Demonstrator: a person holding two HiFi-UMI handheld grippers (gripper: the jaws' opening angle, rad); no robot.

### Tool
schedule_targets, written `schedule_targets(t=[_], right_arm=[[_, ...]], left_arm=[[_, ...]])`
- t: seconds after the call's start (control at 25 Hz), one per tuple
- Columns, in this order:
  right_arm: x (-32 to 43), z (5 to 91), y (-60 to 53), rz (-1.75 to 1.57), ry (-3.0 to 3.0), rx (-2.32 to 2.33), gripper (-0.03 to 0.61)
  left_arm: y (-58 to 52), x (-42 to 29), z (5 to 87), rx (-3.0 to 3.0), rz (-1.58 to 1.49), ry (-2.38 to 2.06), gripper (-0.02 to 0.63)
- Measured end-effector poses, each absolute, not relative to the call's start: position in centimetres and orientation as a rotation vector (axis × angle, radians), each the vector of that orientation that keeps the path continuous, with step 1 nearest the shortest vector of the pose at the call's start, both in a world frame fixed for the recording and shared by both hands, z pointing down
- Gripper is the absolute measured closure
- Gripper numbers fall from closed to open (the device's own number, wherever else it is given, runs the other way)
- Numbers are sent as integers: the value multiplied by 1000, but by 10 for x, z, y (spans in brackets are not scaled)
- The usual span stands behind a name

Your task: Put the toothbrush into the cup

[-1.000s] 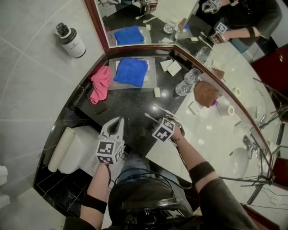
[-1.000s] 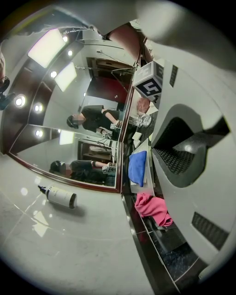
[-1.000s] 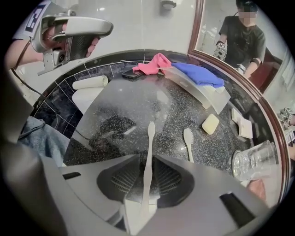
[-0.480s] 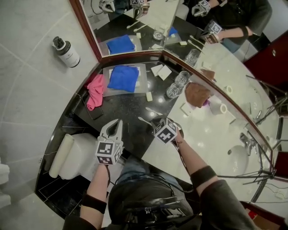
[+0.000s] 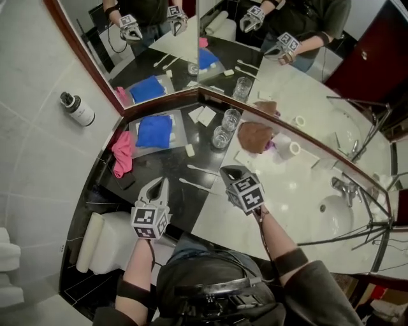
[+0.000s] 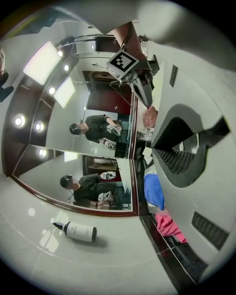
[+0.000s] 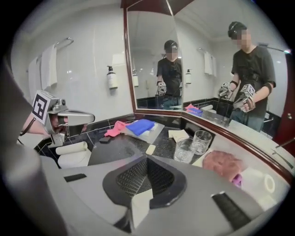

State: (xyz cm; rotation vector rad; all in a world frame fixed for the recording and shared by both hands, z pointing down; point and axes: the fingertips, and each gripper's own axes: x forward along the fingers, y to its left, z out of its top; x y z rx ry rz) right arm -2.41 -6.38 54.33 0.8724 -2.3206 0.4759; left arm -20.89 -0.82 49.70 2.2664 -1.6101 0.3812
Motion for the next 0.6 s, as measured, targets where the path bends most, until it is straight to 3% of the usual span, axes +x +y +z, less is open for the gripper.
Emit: schedule_targets(t=[0.6], right_arm=[[199,470,-45,497,-2301,1521,560]], left_arm=[[-26,-95,465,2443,413,-1453,614]])
